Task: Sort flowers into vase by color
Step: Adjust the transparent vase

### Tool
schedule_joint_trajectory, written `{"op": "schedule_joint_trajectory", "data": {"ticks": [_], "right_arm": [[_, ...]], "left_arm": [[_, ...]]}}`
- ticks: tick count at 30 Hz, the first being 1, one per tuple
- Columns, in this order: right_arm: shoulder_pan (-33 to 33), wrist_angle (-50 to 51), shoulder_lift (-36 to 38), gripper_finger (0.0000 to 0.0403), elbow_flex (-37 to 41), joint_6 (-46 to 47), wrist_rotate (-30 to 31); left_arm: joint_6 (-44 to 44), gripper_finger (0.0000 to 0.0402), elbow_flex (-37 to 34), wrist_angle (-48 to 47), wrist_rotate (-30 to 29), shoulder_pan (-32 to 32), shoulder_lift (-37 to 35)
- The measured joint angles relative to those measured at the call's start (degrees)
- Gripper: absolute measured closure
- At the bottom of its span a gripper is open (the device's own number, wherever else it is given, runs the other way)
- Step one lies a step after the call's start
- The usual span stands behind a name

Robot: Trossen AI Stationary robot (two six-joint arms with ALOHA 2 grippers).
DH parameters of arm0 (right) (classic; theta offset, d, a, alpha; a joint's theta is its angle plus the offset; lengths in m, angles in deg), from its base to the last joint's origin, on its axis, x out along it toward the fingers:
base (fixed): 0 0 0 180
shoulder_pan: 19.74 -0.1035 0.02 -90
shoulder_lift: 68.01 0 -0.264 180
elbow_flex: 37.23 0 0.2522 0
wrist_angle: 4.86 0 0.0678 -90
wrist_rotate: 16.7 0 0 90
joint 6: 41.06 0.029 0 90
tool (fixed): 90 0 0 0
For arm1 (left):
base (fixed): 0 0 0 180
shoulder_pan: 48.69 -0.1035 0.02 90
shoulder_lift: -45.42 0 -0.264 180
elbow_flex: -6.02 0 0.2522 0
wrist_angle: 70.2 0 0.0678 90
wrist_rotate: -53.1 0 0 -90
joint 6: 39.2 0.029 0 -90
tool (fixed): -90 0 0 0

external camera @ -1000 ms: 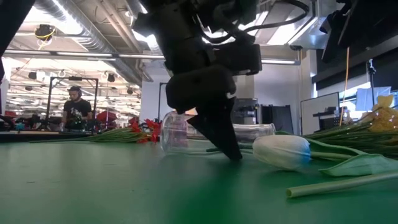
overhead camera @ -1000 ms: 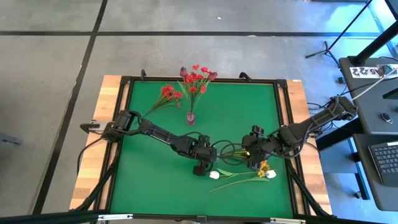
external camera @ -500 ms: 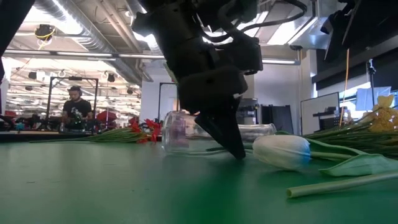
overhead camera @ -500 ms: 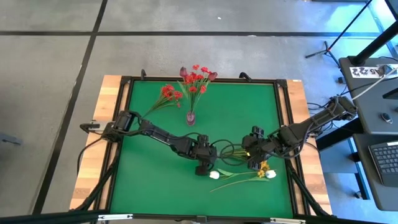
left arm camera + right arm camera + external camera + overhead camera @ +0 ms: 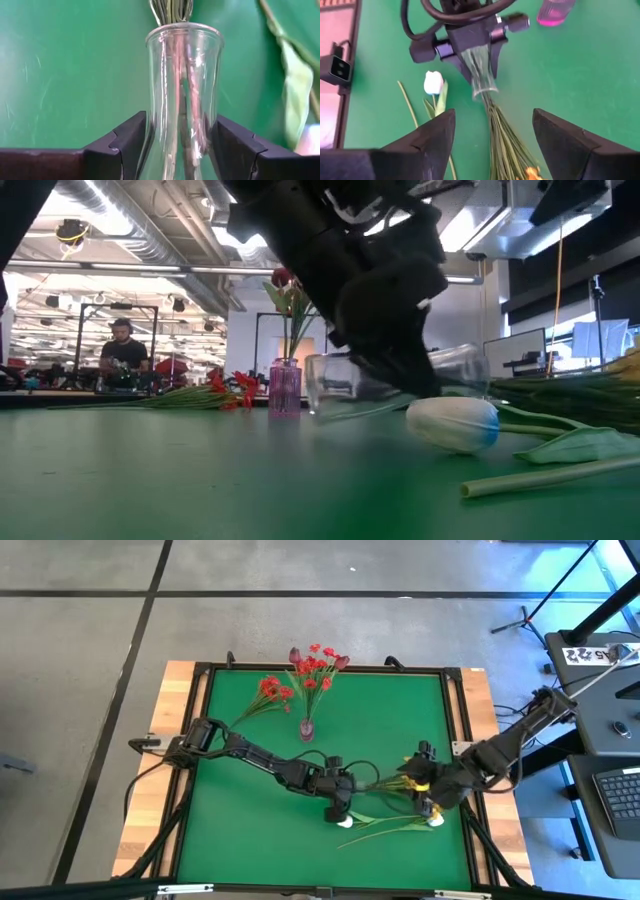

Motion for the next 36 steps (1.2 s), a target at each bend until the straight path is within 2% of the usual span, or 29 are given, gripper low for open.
{"op": "schedule_joint_trajectory", "data": {"ticks": [8,27,31,36], "right_arm": [[-5.45,0.16,1.59,0.0139,0.0,2.68,5.51],[-5.95,1.78,1.57,0.0139,-0.19,0.38,6.53],[-5.95,3.92,1.74,0.0139,-3.19,0.18,7.12],[-5.95,4.48,1.78,0.0139,-9.44,-4.57,9.71]], "left_arm": [[0.01,0.0206,0.0,4.4,0.08,0.0,0.0],[0.2,0.0206,0.0,13.08,-1.46,0.76,-0.02],[0.22,0.0206,0.0,13.7,-1.58,0.76,-1.23],[1.51,0.0206,0.04,14.17,-3.37,0.78,-3.66]]}}
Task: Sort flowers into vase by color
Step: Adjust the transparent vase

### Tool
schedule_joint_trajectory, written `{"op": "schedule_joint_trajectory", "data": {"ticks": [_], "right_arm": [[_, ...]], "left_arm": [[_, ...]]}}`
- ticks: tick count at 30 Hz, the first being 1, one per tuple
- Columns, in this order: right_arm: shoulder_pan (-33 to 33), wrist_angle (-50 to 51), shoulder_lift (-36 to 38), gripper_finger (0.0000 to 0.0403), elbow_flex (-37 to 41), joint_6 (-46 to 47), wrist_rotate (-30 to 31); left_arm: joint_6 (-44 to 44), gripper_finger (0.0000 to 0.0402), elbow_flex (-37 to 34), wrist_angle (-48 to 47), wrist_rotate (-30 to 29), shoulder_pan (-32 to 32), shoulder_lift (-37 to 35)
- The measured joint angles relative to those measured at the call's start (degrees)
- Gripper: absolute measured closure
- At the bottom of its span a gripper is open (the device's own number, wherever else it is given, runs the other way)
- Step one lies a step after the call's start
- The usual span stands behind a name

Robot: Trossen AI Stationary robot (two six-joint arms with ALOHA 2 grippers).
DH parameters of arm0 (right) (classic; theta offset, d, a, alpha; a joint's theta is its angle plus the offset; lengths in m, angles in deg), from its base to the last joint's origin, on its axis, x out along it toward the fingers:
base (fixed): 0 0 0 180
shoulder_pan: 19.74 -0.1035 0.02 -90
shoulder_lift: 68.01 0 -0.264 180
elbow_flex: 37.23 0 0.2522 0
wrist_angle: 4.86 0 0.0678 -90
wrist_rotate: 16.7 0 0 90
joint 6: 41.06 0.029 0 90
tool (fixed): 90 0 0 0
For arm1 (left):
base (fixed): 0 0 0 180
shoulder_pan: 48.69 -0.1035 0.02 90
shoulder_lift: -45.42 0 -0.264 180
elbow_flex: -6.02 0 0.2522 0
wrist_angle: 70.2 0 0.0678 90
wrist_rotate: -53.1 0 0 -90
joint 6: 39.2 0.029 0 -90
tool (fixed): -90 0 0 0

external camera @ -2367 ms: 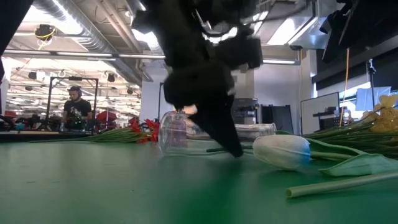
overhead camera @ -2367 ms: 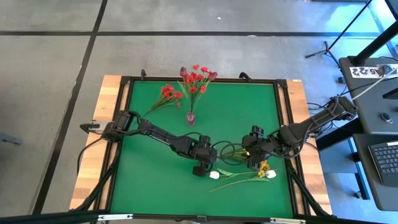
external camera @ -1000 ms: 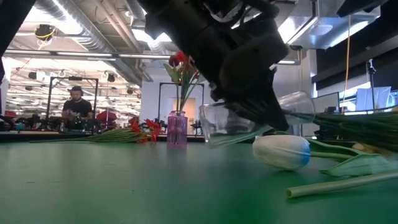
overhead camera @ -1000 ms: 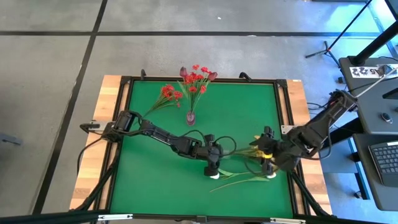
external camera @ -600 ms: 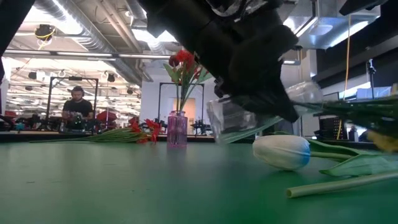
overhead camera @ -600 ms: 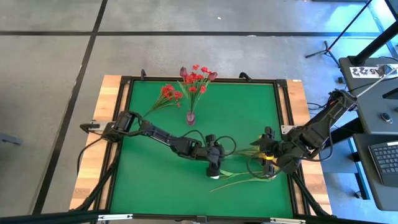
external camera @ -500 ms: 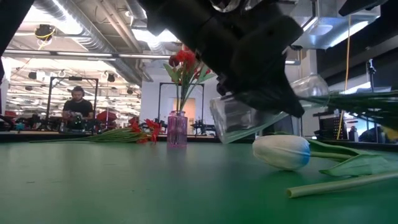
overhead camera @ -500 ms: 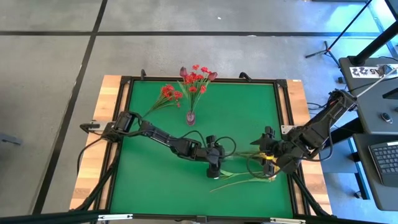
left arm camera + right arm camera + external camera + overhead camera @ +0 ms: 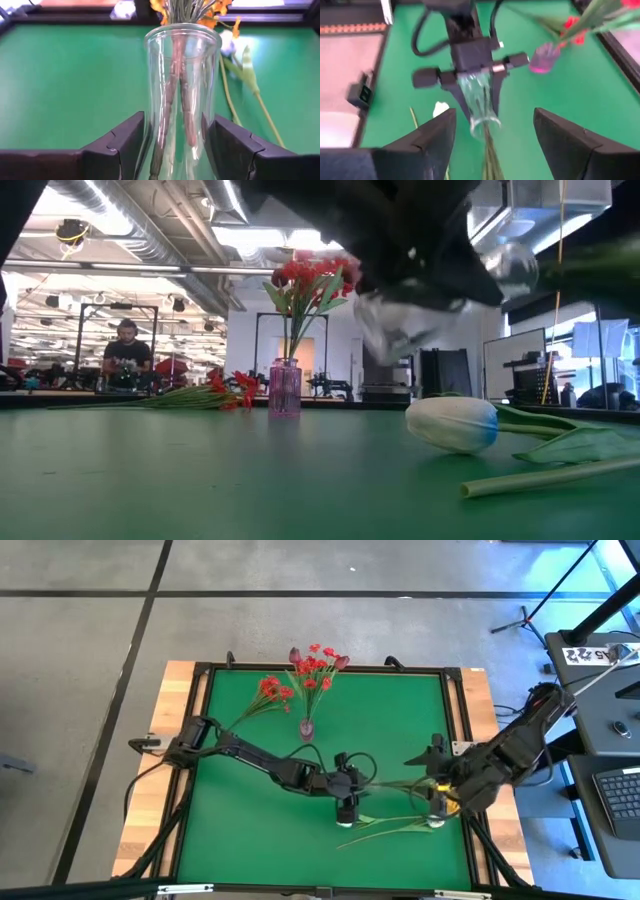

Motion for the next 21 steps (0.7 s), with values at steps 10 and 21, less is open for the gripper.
{"op": "schedule_joint_trajectory", "data": {"ticks": [10,21], "right_arm": [[-0.6,-0.26,0.13,0.0139,-6.04,-7.23,5.12],[-16.39,-0.2,2.4,0.0139,-6.06,-4.33,21.03]], "left_arm": [[2.25,0.0206,0.0,3.53,-3.97,0.1,-2.64],[4.37,0.0206,-0.73,9.26,-5.75,0.43,-2.64]]}}
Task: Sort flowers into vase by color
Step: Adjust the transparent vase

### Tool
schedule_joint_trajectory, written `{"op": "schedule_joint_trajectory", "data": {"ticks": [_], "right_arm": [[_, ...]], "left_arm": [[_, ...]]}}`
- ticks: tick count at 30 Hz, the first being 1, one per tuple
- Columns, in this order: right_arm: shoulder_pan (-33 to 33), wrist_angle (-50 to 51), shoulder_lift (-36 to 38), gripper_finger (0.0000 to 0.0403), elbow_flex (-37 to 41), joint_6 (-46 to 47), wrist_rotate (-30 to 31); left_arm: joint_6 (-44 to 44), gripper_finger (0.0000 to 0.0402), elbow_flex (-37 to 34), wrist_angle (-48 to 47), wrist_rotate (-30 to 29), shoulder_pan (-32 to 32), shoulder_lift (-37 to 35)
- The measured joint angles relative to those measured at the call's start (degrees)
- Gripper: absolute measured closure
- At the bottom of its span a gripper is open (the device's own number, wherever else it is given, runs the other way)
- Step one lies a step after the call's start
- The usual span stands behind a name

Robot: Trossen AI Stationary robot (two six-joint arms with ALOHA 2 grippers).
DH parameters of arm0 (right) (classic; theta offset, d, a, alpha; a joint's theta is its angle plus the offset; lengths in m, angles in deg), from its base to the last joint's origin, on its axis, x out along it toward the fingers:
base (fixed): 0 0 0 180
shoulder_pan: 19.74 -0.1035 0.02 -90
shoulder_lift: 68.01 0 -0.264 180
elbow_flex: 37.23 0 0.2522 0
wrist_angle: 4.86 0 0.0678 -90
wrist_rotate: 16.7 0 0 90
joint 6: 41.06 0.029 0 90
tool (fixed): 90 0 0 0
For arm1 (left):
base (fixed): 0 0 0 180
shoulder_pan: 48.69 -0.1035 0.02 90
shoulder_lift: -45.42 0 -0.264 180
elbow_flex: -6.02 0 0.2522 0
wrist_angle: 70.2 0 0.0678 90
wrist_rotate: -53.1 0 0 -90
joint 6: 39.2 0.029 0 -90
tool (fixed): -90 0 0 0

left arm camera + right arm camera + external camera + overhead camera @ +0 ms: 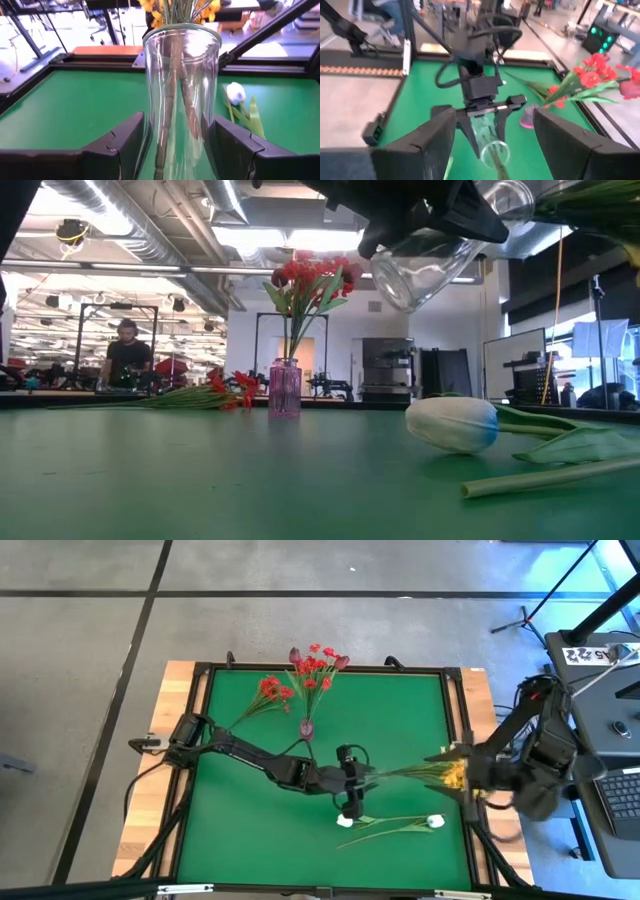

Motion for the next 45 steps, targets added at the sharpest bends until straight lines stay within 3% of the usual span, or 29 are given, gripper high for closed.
{"op": "schedule_joint_trajectory", "data": {"ticks": [5,10,25,35,40,45], "right_arm": [[-5.77,0.22,0.18,0.0139,0.02,1.01,5.98],[-8.8,0.26,0.33,0.0139,0.04,0.95,12.11],[-9.1,-5.13,2.03,0.0139,0.07,-7.45,19.67],[-9.08,-5.76,2.09,0.0139,1.33,-8.07,19.61],[-9.03,-5.84,2.09,0.0139,4.38,-4.79,18.67],[-9.03,-5.83,2.09,0.0139,9.25,1.4,18.97]], "left_arm": [[0.67,0.0206,-6.47,9.89,-0.12,0.25,-2.5],[0.33,0.0206,-17.66,23.57,-0.12,0.39,-8.16],[1.16,0.0206,-40.54,56.97,-1.41,0.55,-15.08],[3.26,0.0206,-47.32,69.12,-0.71,1.01,-14.97],[5.94,0.0206,-49.48,76.66,1.8,0.91,-14.97],[7.47,0.0206,-48.99,77.01,5.15,0.14,-14.88]]}}
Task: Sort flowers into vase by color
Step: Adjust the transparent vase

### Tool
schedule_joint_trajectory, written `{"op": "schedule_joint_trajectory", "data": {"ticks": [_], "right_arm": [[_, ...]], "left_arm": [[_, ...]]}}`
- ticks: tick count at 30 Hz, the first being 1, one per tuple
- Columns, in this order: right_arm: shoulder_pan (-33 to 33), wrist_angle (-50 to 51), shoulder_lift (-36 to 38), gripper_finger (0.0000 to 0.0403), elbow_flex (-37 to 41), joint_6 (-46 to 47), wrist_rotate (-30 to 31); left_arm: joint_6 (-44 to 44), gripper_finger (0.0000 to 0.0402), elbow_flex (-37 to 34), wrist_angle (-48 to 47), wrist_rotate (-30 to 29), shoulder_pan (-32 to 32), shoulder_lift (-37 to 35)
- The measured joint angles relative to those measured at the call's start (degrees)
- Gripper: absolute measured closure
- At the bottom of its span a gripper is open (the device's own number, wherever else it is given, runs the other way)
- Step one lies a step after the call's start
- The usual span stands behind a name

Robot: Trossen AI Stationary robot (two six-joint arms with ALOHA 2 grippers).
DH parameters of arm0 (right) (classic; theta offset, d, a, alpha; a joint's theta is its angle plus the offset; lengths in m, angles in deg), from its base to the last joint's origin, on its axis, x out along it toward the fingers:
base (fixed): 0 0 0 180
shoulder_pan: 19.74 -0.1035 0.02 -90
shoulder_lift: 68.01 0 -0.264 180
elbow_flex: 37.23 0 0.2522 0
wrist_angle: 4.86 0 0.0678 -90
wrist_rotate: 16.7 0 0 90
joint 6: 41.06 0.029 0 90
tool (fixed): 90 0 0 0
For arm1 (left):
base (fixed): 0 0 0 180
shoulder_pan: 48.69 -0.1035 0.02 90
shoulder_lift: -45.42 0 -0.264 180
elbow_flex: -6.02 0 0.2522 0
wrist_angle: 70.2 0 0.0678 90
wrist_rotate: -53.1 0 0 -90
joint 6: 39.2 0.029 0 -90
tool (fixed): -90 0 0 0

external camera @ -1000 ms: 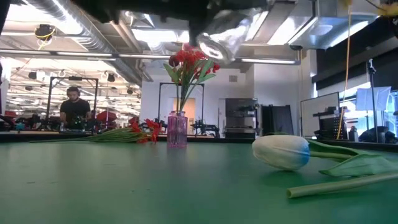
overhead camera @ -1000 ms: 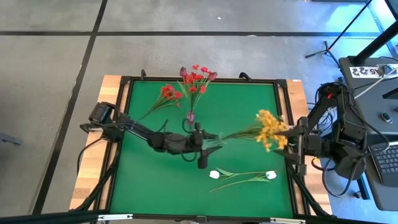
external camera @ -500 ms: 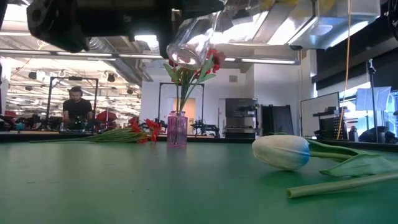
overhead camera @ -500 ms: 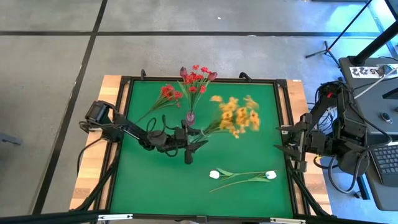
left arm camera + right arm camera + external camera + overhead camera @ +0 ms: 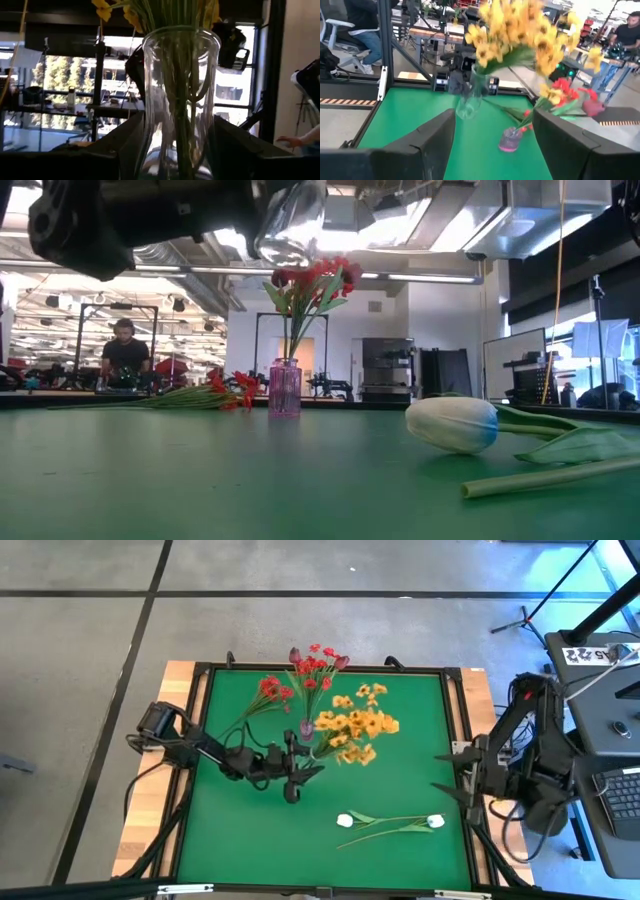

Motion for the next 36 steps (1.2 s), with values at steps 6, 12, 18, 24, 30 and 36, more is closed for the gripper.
{"op": "schedule_joint_trajectory", "data": {"ticks": [6,12,18,24,30,36], "right_arm": [[3.97,-2.26,0.0,0.0139,7.45,7.51,-0.71],[13.2,-19.54,-0.04,0.0139,15.29,0.5,-10.96],[25.05,-57.28,-0.04,0.0139,25.42,-24.78,-32.61],[37.02,-83.32,-0.39,0.0139,34.42,-33.6,-47.33],[46.4,-98.88,-5.93,0.0139,36.9,-32.45,-62.42],[49.69,-103.45,-14.05,0.0139,34.35,-32.37,-67.36]], "left_arm": [[-0.46,0.0206,2.9,-0.04,8.06,-1.54,0.0],[-1.55,0.0206,5.57,-2.32,10.99,-2.26,0.0],[-2.15,0.0206,7.41,-5.23,12.65,-1.84,0.0],[-2.66,0.0206,7.6,-5.33,13.72,-1.43,0.0],[-4.01,0.0206,8.26,-5.4,13.64,-1.44,0.0],[-4.52,0.0206,9.43,-6.62,13.37,-1.21,0.0]]}}
